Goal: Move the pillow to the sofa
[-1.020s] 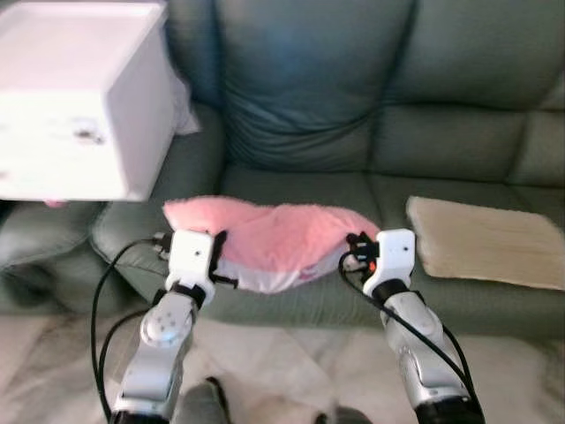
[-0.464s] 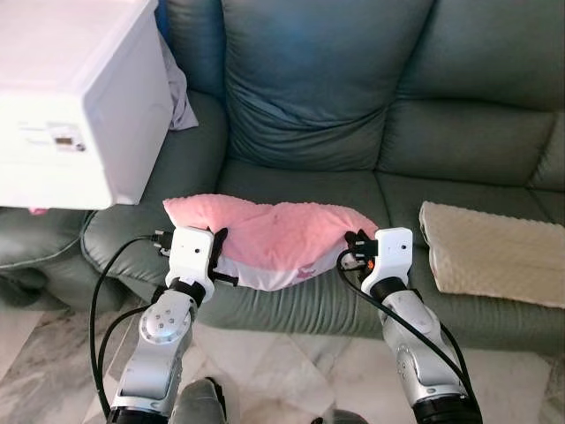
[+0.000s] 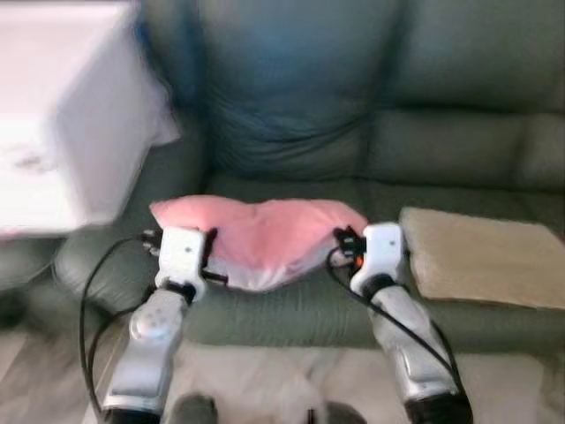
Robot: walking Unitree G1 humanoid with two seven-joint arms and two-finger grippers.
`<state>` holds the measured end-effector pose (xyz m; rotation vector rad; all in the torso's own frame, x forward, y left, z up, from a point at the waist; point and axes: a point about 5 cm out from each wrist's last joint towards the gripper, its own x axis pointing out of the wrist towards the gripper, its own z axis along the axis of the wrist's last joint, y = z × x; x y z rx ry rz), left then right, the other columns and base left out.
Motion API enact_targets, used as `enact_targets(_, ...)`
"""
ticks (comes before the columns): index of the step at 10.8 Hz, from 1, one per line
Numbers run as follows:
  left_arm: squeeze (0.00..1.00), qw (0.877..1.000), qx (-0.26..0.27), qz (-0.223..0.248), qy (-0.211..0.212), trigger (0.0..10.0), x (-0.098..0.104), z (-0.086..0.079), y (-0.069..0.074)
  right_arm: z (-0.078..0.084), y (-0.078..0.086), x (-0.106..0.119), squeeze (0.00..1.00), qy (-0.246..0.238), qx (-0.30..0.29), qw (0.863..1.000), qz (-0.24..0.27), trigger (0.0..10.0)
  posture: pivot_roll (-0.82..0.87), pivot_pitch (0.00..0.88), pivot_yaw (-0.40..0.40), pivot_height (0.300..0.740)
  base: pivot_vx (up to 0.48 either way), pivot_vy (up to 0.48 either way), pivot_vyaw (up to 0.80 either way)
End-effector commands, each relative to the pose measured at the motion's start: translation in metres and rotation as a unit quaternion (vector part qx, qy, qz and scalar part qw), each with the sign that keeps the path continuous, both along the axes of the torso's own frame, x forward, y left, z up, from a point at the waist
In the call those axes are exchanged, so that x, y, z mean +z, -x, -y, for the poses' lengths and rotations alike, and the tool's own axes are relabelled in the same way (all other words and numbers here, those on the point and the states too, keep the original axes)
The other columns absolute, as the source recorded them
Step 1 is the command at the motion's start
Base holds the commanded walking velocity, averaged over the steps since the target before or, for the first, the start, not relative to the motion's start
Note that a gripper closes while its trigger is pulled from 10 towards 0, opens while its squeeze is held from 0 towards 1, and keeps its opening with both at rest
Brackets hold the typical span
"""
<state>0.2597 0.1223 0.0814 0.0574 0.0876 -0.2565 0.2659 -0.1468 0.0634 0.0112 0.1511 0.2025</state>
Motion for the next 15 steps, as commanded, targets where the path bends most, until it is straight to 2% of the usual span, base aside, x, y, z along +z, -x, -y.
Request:
enact_targets(1, 0.00, 1.000, -0.004, 0.007, -0.006, 10.0, 0.002, -0.002, 0.001, -0.006, -0.006, 0.009, 0.00, -0.007, 0.007, 1.000, 0.020, 10.0, 0.00, 0.109, -0.065, 0.740, 0.401, 0.000, 0.53)
enact_targets(3, 0.00, 1.000, 0.000, 0.016, 0.000, 10.0, 0.004, -0.003, 0.001, -0.006, -0.006, 0.009, 0.00, -0.012, 0.005, 1.000, 0.018, 10.0, 0.00, 0.109, -0.064, 0.740, 0.193, 0.000, 0.00)
enact_targets(5, 0.00, 1.000, 0.008, 0.007, -0.017, 10.0, 0.000, -0.009, 0.002, -0.006, -0.004, 0.007, 0.00, -0.017, 0.005, 1.000, 0.016, 10.0, 0.01, 0.110, -0.066, 0.740, 0.000, 0.000, 0.00)
enact_targets(7, 0.00, 0.999, -0.028, -0.018, -0.018, 10.0, -0.007, -0.008, 0.011, -0.006, -0.002, 0.007, 0.00, -0.005, 0.004, 1.000, 0.018, 10.0, 0.01, 0.123, -0.064, 0.740, 0.000, 0.000, 0.40)
enact_targets(8, 0.00, 0.997, -0.067, -0.024, -0.024, 10.0, -0.011, -0.004, 0.017, -0.007, 0.002, 0.004, 0.00, -0.015, 0.001, 1.000, 0.010, 10.0, 0.01, 0.134, -0.061, 0.740, 0.000, 0.000, 0.00)
enact_targets(9, 0.00, 0.996, -0.084, -0.023, -0.029, 10.0, -0.011, -0.002, 0.018, -0.007, 0.005, 0.002, 0.00, -0.017, -0.005, 1.000, 0.006, 10.0, 0.01, 0.145, -0.056, 0.740, 0.000, 0.000, 0.00)
enact_targets(11, 0.00, 0.994, -0.092, -0.016, -0.048, 10.0, -0.009, -0.007, 0.020, -0.003, 0.013, 0.002, 0.00, -0.018, -0.024, 1.000, 0.001, 10.0, 0.01, 0.195, -0.040, 0.740, 0.000, 0.000, 0.00)
enact_targets(13, 0.00, 0.994, -0.095, -0.018, -0.048, 10.0, -0.009, -0.017, 0.020, 0.006, 0.020, 0.003, 0.00, -0.021, -0.058, 0.998, 0.001, 10.0, 0.00, 0.221, -0.027, 0.740, 0.000, 0.000, 0.00)
enact_targets(15, 0.00, 0.994, -0.099, -0.013, -0.050, 10.0, -0.006, -0.017, 0.017, 0.012, 0.021, 0.002, 0.00, -0.014, -0.080, 0.997, -0.007, 10.0, 0.00, 0.224, -0.024, 0.740, 0.000, 0.000, -0.78)
